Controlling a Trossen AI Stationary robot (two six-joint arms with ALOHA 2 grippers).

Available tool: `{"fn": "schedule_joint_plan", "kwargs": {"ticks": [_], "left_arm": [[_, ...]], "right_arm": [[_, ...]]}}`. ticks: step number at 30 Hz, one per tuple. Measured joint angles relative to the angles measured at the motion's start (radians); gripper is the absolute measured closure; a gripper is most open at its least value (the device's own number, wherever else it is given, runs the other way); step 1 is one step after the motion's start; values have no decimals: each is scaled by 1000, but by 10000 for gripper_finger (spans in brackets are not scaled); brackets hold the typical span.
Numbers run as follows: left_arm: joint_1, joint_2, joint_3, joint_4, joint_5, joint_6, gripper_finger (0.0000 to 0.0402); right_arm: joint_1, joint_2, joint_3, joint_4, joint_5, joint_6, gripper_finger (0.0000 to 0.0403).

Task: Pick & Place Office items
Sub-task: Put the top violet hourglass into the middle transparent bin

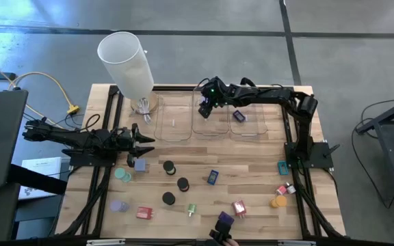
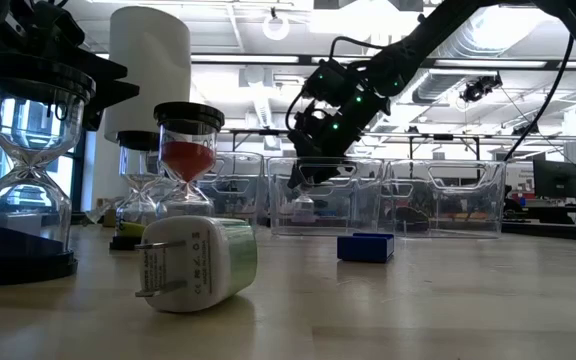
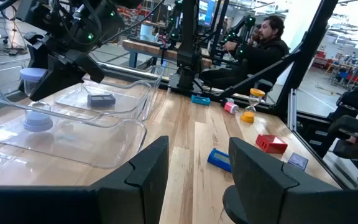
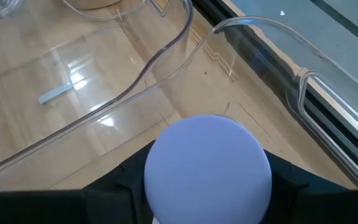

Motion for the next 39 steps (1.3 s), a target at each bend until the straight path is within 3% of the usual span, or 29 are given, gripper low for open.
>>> {"fn": "schedule_joint_plan", "kwargs": {"ticks": [8,31,34,39], "left_arm": [[0,0,0,0,0,0,239],[0,0,0,0,0,0,239],[0,0,0,0,0,0,239],[0,0,0,0,0,0,239]], "right_arm": [[1,0,0,0,0,26,211],[2,1,0,-10,-34,-104,210],[2,1,0,-14,-34,-132,196],[2,1,0,-16,-45,-132,138]]}}
